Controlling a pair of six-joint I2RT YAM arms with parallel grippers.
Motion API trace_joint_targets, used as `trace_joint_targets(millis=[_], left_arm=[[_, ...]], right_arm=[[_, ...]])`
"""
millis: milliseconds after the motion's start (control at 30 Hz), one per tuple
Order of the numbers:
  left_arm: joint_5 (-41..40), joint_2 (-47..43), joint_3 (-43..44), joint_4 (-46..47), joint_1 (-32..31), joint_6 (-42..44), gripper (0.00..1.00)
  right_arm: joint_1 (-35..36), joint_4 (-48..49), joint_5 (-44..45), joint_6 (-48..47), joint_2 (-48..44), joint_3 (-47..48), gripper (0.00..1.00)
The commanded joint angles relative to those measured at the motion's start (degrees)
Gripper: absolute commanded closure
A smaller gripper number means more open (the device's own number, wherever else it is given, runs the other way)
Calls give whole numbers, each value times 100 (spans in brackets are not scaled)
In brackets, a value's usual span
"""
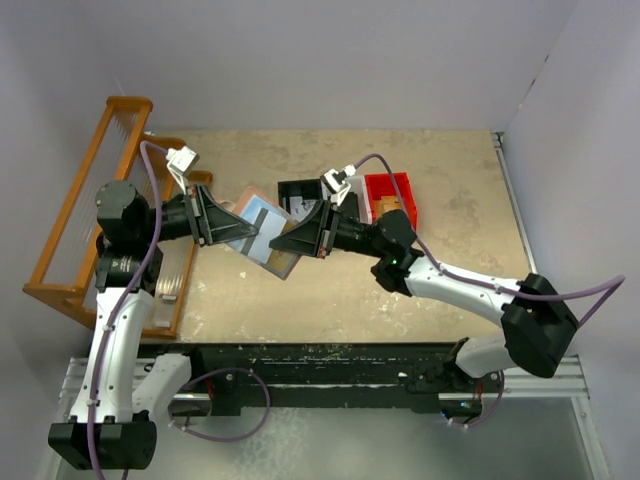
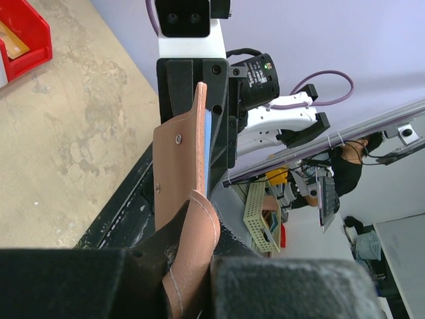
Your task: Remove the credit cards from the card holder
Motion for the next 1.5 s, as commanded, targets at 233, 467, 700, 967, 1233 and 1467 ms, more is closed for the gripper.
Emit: trace_joint_targets(millis=[233,467,700,967,1233,1467], left_arm=[[58,-53,375,273,41,86,96],[45,-64,394,230,41,137,96],[31,-91,385,229,41,142,96],[-27,-80,456,-189,41,557,97],[-407,104,1133,-1630,41,2102,98],[-570,153,1370,-1910,41,2569,99]], right_arm=[[-72,376,-30,64,-246,-147,100],[-81,434,3,71,-365,-302,95],[-81,585,-10,188,-92,21,83],[-81,899,-44,386,74,106,91],[-389,440,-172,221,-716,-642,100],[-862,-969,-556,-305,-1515,-839,100]])
